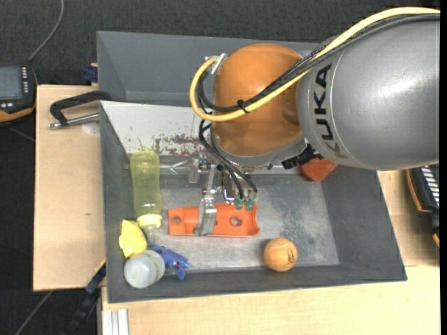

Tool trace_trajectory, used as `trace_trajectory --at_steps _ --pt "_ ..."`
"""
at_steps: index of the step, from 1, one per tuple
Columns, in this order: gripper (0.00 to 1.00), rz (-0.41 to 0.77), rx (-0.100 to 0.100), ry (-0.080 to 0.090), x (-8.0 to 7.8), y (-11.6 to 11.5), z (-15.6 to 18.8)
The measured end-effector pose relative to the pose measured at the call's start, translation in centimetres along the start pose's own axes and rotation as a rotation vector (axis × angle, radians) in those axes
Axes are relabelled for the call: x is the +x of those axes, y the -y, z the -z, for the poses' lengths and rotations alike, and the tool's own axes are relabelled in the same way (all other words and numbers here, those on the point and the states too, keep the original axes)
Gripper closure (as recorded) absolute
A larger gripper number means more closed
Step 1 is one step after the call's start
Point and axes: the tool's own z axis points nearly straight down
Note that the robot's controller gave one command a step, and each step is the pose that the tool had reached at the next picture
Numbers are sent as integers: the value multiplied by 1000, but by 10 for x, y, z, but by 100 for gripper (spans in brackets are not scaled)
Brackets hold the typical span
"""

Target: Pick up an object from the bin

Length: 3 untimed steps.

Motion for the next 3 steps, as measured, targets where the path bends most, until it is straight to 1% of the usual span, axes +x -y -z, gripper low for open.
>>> trace_trajectory --at_steps 1,2,3 --pt "0 -2 -2 9 -2 1 5" --pt "0 10 -6 16 -3 4 -1" --pt "0 261 0 9 5 4 -52"
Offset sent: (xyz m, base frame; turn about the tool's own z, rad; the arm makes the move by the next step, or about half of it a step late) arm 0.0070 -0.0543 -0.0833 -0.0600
